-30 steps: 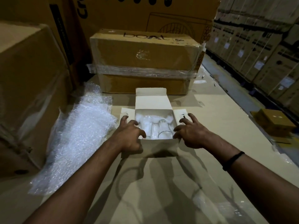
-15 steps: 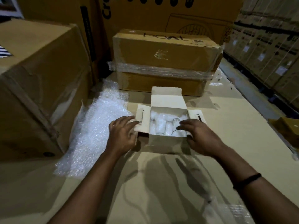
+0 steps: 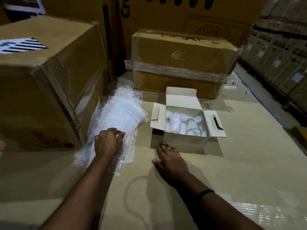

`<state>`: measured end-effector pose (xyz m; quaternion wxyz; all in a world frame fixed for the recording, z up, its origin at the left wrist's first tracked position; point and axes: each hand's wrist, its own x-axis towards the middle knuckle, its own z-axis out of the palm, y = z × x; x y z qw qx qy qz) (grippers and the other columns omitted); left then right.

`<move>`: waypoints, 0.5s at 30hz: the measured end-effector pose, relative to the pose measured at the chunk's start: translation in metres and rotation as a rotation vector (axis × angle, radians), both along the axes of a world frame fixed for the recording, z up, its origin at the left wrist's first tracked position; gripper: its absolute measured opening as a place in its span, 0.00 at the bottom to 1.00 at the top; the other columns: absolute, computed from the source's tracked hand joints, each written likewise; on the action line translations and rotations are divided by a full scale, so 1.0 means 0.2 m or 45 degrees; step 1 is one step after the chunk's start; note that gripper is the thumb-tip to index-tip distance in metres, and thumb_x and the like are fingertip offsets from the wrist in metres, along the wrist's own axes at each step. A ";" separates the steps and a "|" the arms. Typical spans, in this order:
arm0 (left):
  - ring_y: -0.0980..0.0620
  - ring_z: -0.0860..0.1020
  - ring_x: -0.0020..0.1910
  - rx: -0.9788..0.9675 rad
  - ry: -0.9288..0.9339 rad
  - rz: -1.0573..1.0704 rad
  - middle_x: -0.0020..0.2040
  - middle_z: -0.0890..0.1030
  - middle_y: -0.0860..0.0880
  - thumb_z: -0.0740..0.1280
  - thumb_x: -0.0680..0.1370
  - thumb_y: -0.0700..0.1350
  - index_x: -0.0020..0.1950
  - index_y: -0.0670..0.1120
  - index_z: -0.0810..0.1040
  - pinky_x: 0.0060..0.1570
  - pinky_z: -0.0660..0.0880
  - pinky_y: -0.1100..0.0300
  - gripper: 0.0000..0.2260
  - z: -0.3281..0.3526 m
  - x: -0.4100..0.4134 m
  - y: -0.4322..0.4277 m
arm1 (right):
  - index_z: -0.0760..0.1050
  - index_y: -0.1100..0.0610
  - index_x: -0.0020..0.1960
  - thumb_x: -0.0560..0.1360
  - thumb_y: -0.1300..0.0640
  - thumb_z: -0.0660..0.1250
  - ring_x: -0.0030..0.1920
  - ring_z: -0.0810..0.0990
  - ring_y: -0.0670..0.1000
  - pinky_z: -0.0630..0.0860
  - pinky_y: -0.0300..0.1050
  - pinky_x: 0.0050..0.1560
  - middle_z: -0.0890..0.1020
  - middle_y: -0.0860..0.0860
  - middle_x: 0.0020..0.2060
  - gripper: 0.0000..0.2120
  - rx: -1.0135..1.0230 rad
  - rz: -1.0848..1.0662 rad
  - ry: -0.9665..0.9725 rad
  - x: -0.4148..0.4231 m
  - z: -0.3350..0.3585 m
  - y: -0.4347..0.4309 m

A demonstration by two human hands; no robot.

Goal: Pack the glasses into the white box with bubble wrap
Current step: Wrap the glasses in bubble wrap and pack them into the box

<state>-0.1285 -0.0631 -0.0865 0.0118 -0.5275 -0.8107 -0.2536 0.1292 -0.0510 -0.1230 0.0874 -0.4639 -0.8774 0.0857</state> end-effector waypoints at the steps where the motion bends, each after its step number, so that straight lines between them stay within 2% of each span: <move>1: 0.41 0.78 0.58 -0.016 -0.007 0.003 0.58 0.82 0.49 0.68 0.77 0.52 0.54 0.50 0.85 0.57 0.71 0.49 0.10 0.00 0.00 0.01 | 0.64 0.55 0.75 0.77 0.38 0.49 0.75 0.62 0.55 0.56 0.50 0.74 0.66 0.55 0.74 0.32 -0.002 -0.007 0.001 0.00 -0.01 0.01; 3: 0.42 0.76 0.59 -0.151 0.037 -0.005 0.59 0.82 0.49 0.68 0.77 0.51 0.55 0.51 0.84 0.57 0.70 0.51 0.10 -0.03 -0.03 0.02 | 0.63 0.54 0.75 0.77 0.38 0.49 0.75 0.61 0.54 0.55 0.49 0.74 0.65 0.54 0.75 0.32 0.001 -0.014 -0.014 0.00 -0.01 0.01; 5: 0.41 0.78 0.55 -0.189 0.015 0.014 0.54 0.83 0.48 0.67 0.76 0.47 0.50 0.51 0.85 0.53 0.72 0.52 0.07 -0.05 -0.06 0.02 | 0.64 0.54 0.75 0.77 0.38 0.49 0.75 0.62 0.53 0.55 0.48 0.74 0.66 0.54 0.74 0.32 0.019 -0.010 -0.008 0.00 -0.02 0.00; 8: 0.39 0.80 0.48 0.134 -0.161 0.012 0.48 0.84 0.43 0.68 0.76 0.40 0.48 0.44 0.84 0.47 0.74 0.52 0.05 -0.06 -0.08 0.01 | 0.63 0.54 0.75 0.77 0.37 0.49 0.75 0.61 0.53 0.54 0.48 0.74 0.66 0.54 0.75 0.33 0.033 -0.006 0.008 0.00 -0.02 0.00; 10: 0.40 0.81 0.47 0.314 -0.182 -0.104 0.48 0.84 0.42 0.69 0.76 0.37 0.48 0.40 0.84 0.47 0.75 0.53 0.04 -0.05 -0.08 0.00 | 0.63 0.54 0.76 0.77 0.37 0.47 0.76 0.60 0.53 0.54 0.47 0.74 0.65 0.53 0.75 0.34 0.031 -0.013 0.001 0.00 -0.02 0.01; 12: 0.43 0.81 0.51 0.422 -0.202 -0.242 0.51 0.84 0.43 0.67 0.74 0.34 0.52 0.39 0.83 0.52 0.74 0.56 0.09 -0.04 -0.06 -0.04 | 0.61 0.54 0.76 0.76 0.36 0.46 0.76 0.59 0.52 0.52 0.46 0.74 0.63 0.53 0.76 0.34 0.023 -0.010 -0.022 0.00 -0.02 0.01; 15: 0.51 0.78 0.55 0.533 -0.353 -0.365 0.56 0.81 0.48 0.59 0.67 0.32 0.58 0.39 0.81 0.57 0.71 0.67 0.22 0.02 -0.03 -0.11 | 0.60 0.53 0.77 0.77 0.36 0.48 0.77 0.57 0.51 0.51 0.45 0.75 0.62 0.51 0.76 0.33 -0.001 -0.011 -0.019 0.00 -0.01 0.01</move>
